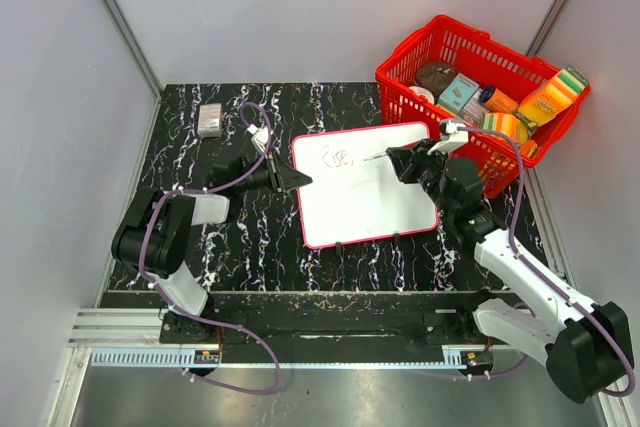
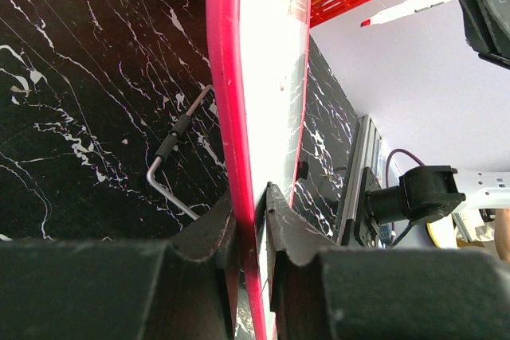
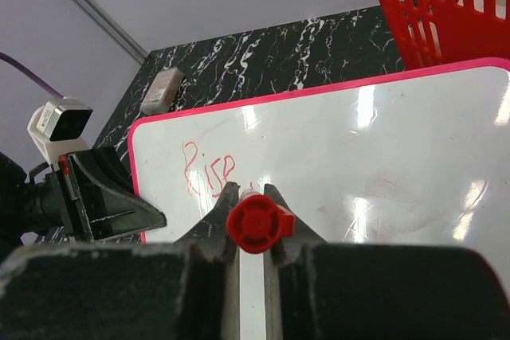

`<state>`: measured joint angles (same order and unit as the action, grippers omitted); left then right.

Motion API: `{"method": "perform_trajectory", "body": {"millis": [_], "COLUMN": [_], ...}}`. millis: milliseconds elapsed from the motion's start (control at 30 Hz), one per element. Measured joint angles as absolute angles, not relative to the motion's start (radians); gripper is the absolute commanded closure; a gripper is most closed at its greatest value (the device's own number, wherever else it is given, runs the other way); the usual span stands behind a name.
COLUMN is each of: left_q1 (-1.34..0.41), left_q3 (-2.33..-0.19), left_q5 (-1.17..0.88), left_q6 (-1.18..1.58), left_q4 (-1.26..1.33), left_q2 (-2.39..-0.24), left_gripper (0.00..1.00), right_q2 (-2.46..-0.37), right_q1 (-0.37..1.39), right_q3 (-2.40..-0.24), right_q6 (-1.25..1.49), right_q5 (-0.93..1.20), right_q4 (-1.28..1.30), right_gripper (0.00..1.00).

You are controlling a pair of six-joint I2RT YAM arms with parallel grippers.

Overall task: Write a sentence on the whiteboard
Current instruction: Put down the whiteboard on the whiteboard stand.

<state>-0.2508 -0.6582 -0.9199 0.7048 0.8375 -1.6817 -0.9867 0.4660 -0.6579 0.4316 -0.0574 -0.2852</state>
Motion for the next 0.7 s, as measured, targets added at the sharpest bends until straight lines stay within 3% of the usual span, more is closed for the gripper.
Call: {"method": "perform_trajectory", "body": {"millis": [700], "left_q1": [-0.252], "left_q3": [-0.658], "left_q5": [-0.920], "left_q6": [0.703], "left_q4": [0.828], "left_q2": [-1.676], "left_gripper": [1.00], "right_q2": [-1.014], "right_q1": [0.443], "right_q3": [-0.682], "right_q6": [0.432], "right_q5": [0.020], "right_q4": [-0.237], "right_gripper": [1.00]}}
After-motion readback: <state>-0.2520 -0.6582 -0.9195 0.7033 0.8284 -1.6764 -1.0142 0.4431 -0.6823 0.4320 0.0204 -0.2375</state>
